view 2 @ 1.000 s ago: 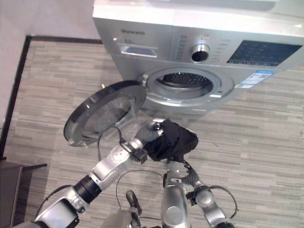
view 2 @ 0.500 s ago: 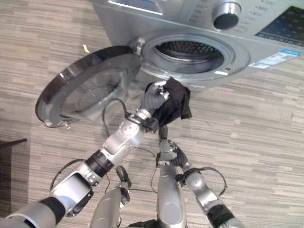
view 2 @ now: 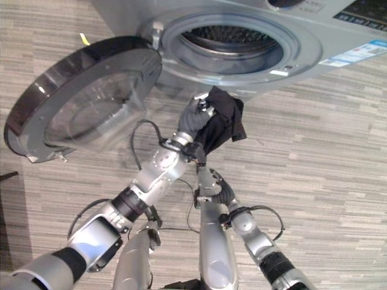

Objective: Grab the laundry basket,head to the washer,open it,put in the laundry and shut it.

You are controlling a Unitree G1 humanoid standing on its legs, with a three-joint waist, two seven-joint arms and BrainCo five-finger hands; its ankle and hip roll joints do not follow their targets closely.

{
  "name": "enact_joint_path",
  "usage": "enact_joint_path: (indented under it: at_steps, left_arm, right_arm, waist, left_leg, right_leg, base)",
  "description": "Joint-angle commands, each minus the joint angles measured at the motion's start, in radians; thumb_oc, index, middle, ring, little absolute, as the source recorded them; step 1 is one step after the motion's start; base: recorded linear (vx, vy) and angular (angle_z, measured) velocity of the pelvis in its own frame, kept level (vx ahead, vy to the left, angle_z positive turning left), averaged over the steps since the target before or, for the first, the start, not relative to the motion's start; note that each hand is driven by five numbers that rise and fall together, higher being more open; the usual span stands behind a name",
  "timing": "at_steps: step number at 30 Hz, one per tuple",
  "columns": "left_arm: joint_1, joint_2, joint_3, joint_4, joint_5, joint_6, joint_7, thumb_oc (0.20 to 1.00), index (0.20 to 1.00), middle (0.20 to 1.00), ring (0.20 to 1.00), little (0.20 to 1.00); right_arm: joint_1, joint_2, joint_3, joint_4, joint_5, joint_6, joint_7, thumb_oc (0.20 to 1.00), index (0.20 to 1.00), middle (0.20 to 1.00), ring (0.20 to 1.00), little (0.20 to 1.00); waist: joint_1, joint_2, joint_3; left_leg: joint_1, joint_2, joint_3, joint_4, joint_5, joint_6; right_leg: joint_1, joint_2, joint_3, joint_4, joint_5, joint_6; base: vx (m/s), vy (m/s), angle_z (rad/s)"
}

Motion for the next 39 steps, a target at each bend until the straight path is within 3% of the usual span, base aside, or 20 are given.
enact_joint_path:
  at_steps: [1,13,25,39]
  left_arm:
    - [-0.133,-0.143,-0.031,0.033,0.009,-0.068,-0.006,0.200,0.200,0.200,0.200,0.200]
    - [-0.301,-0.192,0.018,0.105,-0.018,-0.098,0.058,0.200,0.200,0.200,0.200,0.200]
    - [-0.453,-0.152,0.156,0.157,-0.056,-0.150,0.130,0.200,0.200,0.200,0.200,0.200]
    - [-0.479,-0.216,0.119,0.140,-0.021,-0.174,0.158,0.200,0.200,0.200,0.200,0.200]
  right_arm:
    - [0.035,-0.011,0.024,-0.043,0.038,-0.037,-0.017,1.000,1.000,1.000,1.000,1.000]
    - [0.007,-0.015,0.012,-0.033,0.101,-0.070,-0.041,1.000,1.000,1.000,1.000,1.000]
    - [-0.040,0.012,0.004,-0.023,0.129,-0.116,-0.077,1.000,1.000,1.000,1.000,1.000]
    - [-0.064,0.022,-0.024,-0.048,0.164,-0.146,-0.118,1.000,1.000,1.000,1.000,1.000]
  waist:
    - [-0.019,0.042,-0.010]
    - [-0.034,0.048,-0.016]
    - [-0.032,0.072,-0.026]
    - [-0.015,0.103,-0.031]
  left_leg:
    - [0.224,-0.061,-0.004,-0.085,-0.121,0.169]
    - [0.197,-0.032,0.010,-0.131,-0.073,0.144]
    - [0.166,0.002,0.040,-0.176,-0.002,0.112]
    - [0.128,0.021,0.057,-0.209,0.065,0.093]
  right_leg:
    - [-0.171,0.110,-0.033,0.081,-0.067,0.080]
    - [-0.248,0.139,-0.047,0.119,-0.107,0.066]
    - [-0.344,0.170,-0.064,0.200,-0.166,0.056]
    - [-0.448,0.179,-0.094,0.308,-0.225,0.052]
  base:
    - [0.03,-0.024,-0.03]
    - [0.04,-0.030,-0.05]
    - [0.05,-0.038,-0.08]
    - [0.04,-0.030,-0.06]
